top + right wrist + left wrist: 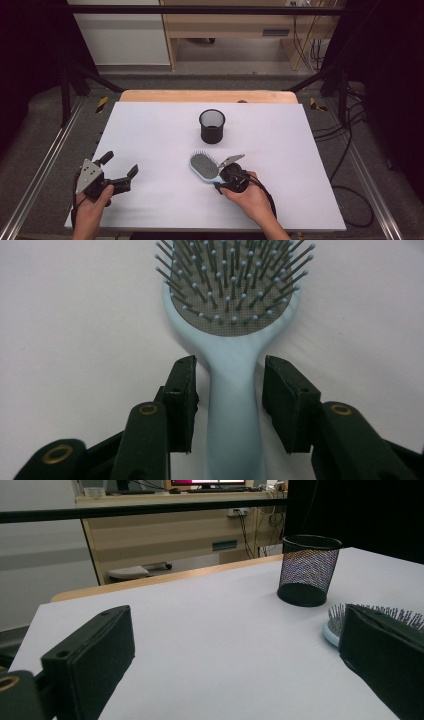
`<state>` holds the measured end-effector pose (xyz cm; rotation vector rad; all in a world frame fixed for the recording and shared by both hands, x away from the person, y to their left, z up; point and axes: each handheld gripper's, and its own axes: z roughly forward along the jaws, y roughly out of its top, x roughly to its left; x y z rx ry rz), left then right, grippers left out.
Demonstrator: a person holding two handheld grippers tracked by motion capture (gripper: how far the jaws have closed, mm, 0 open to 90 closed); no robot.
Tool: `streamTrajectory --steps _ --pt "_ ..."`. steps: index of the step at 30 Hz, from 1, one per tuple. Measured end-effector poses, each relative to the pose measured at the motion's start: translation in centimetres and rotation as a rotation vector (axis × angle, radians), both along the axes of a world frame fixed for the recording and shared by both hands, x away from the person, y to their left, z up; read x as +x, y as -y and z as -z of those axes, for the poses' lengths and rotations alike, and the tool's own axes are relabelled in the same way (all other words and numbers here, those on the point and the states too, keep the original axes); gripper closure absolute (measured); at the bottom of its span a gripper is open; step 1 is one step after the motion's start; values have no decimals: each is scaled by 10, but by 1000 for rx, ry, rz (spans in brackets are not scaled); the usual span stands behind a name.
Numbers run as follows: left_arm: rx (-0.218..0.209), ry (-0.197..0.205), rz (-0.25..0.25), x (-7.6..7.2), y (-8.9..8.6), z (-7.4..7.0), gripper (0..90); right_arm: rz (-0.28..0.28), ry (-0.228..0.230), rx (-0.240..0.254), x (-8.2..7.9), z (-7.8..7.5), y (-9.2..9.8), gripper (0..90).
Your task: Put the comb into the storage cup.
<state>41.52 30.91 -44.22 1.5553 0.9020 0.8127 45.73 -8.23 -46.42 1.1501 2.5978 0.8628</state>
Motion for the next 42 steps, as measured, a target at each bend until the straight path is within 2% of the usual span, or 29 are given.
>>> streamTrajectory --steps 7,19,27,35,42 --pt "2 0 1 0 0 0 17 5 13 -16 -1 0 -1 613" --pt "5 1 3 0 1 0 17 -11 30 -50 -1 0 -4 619" --pt "5 2 3 0 1 0 17 -23 20 -76 1 -2 -6 651" --pt "8 3 4 0 1 -1 17 -25 8 -78 3 -2 -5 690" --pt "7 4 -1 0 0 -1 17 -42 15 -95 3 -3 -7 693"
